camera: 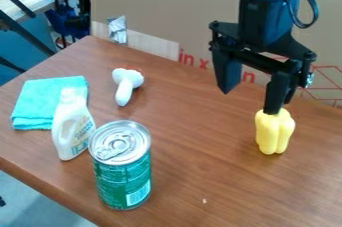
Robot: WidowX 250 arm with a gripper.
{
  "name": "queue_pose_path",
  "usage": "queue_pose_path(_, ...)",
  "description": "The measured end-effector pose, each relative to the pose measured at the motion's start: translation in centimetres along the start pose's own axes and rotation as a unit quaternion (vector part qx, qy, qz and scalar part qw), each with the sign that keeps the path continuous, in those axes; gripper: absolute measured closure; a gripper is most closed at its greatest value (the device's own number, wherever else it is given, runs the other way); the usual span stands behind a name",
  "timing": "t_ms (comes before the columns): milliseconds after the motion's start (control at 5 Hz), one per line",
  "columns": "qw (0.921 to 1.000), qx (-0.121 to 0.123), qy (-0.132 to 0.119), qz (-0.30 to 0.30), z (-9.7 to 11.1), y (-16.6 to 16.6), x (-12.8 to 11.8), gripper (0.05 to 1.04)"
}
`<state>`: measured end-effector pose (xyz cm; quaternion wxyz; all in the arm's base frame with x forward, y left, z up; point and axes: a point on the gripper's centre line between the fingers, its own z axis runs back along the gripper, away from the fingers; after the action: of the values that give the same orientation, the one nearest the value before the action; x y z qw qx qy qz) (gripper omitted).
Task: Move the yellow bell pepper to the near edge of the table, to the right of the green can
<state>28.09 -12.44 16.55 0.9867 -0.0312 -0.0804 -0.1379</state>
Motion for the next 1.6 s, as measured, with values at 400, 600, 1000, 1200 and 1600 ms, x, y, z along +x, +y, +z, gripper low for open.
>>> queue_pose_path(400, 0.9993, -0.025, -0.025, -0.006, -2.4, 1.1, 2.0, 0.078)
queue_pose_path(600, 0.9988, -0.022, -0.043, 0.005, -4.0, 1.9, 5.2, 0.078)
queue_pose_path(1000, 0.9990, -0.034, -0.026, 0.014, -6.7, 2.0, 9.0, 0.078)
queue_pose_path(1200, 0.9994, -0.033, -0.003, 0.009, -7.6, 1.6, 9.3, 0.078)
queue_pose_path(1600, 0.9984, -0.028, 0.046, 0.016, -8.8, 1.5, 8.9, 0.078)
